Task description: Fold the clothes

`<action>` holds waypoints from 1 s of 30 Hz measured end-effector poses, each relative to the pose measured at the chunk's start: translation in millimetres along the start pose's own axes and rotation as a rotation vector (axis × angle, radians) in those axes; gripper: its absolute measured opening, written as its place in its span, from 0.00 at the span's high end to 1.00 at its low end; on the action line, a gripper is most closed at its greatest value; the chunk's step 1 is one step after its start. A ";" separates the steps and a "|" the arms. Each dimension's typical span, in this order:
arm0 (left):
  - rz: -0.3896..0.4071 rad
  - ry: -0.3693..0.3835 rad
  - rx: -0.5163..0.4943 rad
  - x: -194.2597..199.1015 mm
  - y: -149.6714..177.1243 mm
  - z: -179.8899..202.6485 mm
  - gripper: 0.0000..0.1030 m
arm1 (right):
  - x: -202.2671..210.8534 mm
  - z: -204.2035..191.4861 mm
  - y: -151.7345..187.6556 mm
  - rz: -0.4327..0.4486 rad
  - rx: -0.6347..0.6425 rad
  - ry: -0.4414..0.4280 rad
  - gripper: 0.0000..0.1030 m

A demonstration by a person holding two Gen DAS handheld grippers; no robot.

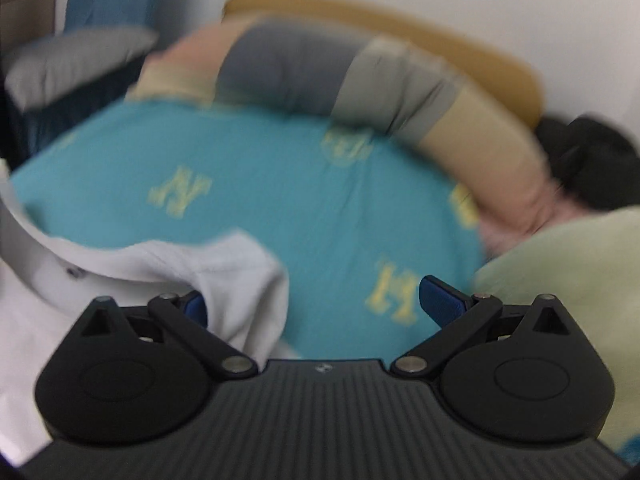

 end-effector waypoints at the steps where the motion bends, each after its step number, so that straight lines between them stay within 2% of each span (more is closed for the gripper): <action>1: -0.042 0.024 -0.016 -1.8 -0.2 -0.9 0.06 | -4.4 -1.1 0.7 -0.041 0.001 -0.034 0.00; 2: -0.089 0.065 -0.033 -3.1 -1.5 -1.3 0.01 | -8.7 -2.3 1.3 -0.082 0.002 -0.068 0.00; 4: -0.157 0.132 -0.081 1.7 -4.8 0.0 0.02 | -10.1 -4.0 1.0 -0.140 -0.013 -0.157 0.00; 7: -0.132 0.171 -0.081 23.0 -4.2 -6.6 0.00 | 3.6 -3.2 -2.4 -0.158 -0.066 -0.254 0.00; 10: -0.098 0.215 -0.062 42.3 -1.6 -17.4 0.00 | 22.1 0.5 -4.5 -0.120 -0.139 -0.287 0.00; 12: -0.071 0.244 -0.031 55.0 3.4 -27.2 0.00 | 42.3 3.9 -0.3 -0.063 -0.191 -0.279 0.00; 14: -0.025 0.269 0.087 65.0 25.5 -50.5 0.00 | 67.8 9.2 10.7 0.020 -0.263 -0.263 0.00; 17: -0.017 0.269 0.277 64.9 71.2 -88.1 0.03 | 105.8 11.8 41.7 0.077 -0.343 -0.245 0.00; 19: -0.042 0.241 0.352 70.3 100.1 -105.4 0.10 | 134.4 10.3 68.3 0.098 -0.365 -0.229 0.00; 22: -0.049 0.240 0.446 82.2 129.8 -122.0 0.13 | 187.4 11.4 109.7 0.125 -0.418 -0.220 0.00; 27: -0.007 0.289 0.491 104.5 148.2 -129.1 0.13 | 275.7 14.1 177.0 0.103 -0.493 -0.201 0.00; 30: 0.024 0.269 0.448 109.1 147.8 -114.1 0.18 | 310.8 8.9 216.1 0.094 -0.488 -0.194 0.00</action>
Point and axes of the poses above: each gripper's, at about its wrist camera, not at the fingertips, and x roughly against the way its jaws point, z to its right, y to its underside, the point moved 4 cm from there along -x, roughly the way its jaws point, and after that the axes turned 1 degree about -x, right-handed, at the moved point
